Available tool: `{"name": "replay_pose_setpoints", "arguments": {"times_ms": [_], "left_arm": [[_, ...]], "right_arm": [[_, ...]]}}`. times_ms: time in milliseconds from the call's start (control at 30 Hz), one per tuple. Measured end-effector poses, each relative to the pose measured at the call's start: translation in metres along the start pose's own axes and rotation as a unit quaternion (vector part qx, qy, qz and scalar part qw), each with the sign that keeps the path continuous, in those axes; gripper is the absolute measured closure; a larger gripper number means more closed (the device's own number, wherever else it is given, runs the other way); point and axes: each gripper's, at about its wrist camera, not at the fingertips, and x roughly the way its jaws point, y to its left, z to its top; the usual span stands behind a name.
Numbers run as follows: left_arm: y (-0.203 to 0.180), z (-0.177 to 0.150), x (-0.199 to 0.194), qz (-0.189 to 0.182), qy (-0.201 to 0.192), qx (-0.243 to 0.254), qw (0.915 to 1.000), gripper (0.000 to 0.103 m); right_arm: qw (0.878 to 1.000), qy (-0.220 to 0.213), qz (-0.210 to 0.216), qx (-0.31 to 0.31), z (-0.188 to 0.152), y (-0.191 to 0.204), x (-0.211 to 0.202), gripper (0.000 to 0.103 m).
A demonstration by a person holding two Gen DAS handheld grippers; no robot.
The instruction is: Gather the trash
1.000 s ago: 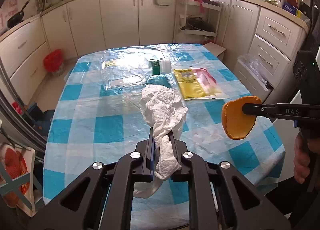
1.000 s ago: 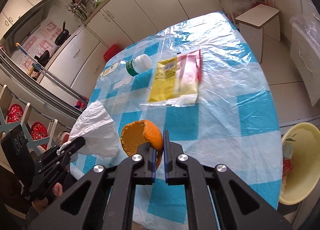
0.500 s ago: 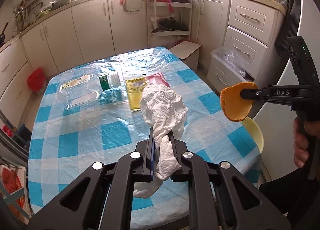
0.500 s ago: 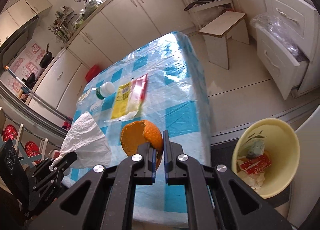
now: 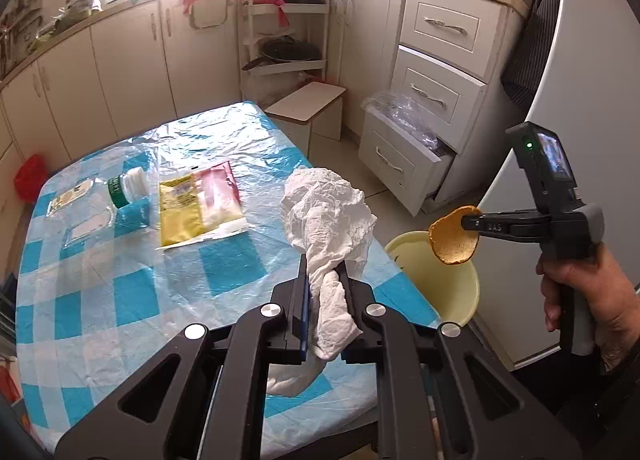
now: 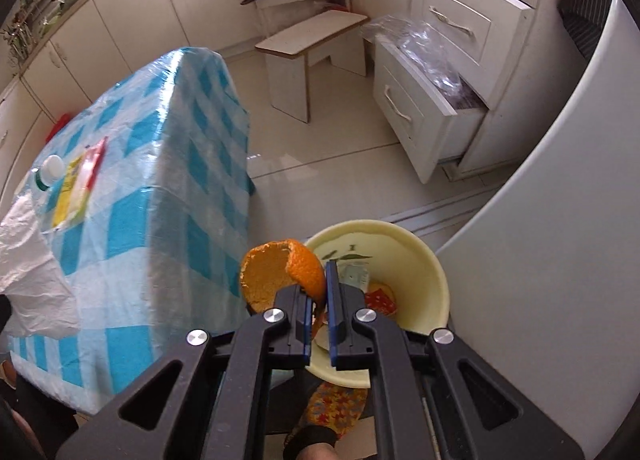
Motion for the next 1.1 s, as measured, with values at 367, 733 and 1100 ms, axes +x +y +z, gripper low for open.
{"name": "replay_pose_setpoints", "arguments": {"times_ms": [367,733,1100], "left_arm": [[-0.055,0.013,0.025,-0.067,0.019,0.022,0.9973,0.093],[-0.13,0.02,0.111,-0.109,0.088,0.044,0.9891,0.093],[-0.164,0.007,0.174,-0.094,0.16,0.034,0.982,0.042]], "right_arm": [[0.98,-0.133,0.064,0.132,0.008,-0.049,-0.07,0.042],[0.944,-0.264,0.114,0.164,0.012,-0.072,-0.131,0.035],[0.94,-0.262,0.128,0.178,0.012,-0.079,-0.133,0.035]]}}
